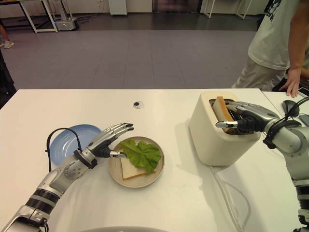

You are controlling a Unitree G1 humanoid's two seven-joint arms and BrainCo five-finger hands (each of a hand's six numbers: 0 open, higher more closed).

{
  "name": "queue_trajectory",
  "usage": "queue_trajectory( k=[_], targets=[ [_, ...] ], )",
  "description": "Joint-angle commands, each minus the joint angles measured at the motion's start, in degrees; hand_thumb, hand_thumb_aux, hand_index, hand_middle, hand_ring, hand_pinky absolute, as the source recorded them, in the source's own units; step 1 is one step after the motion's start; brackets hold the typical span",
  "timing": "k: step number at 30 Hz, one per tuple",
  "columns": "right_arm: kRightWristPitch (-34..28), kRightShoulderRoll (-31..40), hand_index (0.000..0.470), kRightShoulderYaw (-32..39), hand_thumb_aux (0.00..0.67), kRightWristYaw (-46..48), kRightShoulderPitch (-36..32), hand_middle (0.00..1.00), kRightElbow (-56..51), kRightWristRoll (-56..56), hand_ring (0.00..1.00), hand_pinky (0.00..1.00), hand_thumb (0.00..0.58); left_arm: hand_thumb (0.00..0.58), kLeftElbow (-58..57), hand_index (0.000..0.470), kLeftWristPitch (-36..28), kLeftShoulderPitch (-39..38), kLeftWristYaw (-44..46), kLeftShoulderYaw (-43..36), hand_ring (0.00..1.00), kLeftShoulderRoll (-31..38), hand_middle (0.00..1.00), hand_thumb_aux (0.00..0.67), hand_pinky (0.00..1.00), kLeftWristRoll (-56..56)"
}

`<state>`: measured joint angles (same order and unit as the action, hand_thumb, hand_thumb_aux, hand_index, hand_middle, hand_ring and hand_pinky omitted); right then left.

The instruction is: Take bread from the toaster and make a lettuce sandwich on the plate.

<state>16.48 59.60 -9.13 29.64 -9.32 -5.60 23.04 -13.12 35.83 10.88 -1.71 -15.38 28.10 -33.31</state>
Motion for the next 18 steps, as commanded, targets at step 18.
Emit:
queue_trajectory(
  k=[18],
  targets=[
    [-8.2, -1.9, 0.470, -11.0, 0.670, 5.2, -12.0, 0.00, -1.5, -23.4, 0.00, 0.00, 0.580, 0.000, 1.8, 0.000, -0.2, -2.2, -1.9, 1.1, 0.00, 1.8, 0.00, 0.000, 0.00, -3.1]
  ],
)
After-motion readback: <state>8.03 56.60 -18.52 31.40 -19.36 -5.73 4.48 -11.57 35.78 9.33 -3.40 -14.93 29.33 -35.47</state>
